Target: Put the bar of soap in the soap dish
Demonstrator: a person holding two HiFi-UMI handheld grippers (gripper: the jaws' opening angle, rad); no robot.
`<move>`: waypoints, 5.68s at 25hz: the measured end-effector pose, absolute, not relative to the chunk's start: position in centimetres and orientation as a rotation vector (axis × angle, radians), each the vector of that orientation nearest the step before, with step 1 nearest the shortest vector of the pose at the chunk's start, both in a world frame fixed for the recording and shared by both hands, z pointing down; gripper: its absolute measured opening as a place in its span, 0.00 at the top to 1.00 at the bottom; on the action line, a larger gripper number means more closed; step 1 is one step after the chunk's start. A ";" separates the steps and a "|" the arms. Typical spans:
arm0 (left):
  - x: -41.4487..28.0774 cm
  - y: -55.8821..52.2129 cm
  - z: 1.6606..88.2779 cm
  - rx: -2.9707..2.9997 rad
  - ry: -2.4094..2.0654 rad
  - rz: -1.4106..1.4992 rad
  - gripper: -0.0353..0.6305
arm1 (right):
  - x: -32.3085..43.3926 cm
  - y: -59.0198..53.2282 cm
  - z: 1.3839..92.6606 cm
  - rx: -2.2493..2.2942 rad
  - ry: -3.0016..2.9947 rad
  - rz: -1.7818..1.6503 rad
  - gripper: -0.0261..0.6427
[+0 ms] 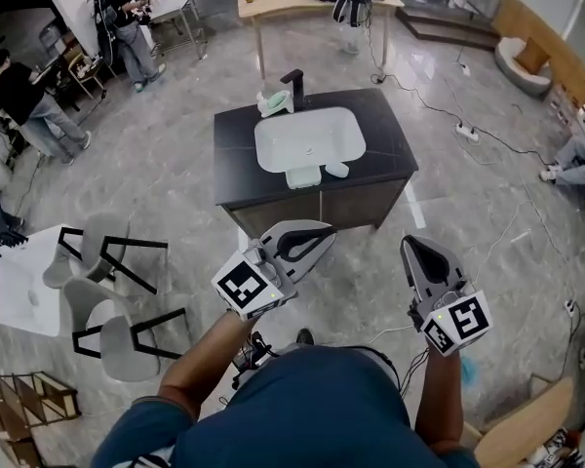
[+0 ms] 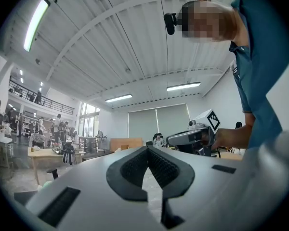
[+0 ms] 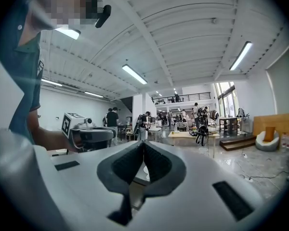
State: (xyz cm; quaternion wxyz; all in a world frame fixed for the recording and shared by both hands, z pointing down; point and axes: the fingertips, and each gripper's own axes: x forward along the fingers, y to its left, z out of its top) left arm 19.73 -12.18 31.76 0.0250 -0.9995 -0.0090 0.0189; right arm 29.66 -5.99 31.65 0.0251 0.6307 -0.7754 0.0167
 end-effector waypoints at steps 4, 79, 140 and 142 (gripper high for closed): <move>20.2 -14.1 31.8 -3.098 -0.015 0.047 0.94 | 30.4 -8.1 31.9 1.930 -2.400 0.066 0.94; 28.4 -51.3 37.9 -3.102 0.688 -0.071 0.94 | 39.7 -49.5 58.6 1.205 -2.487 0.523 0.83; 21.0 -55.2 42.3 -3.140 0.862 -0.208 0.94 | 36.2 -47.8 74.2 0.860 -2.087 0.549 0.54; 20.2 -55.2 42.2 -3.133 0.873 -0.207 0.94 | 35.9 -47.8 73.9 0.862 -2.085 0.547 0.54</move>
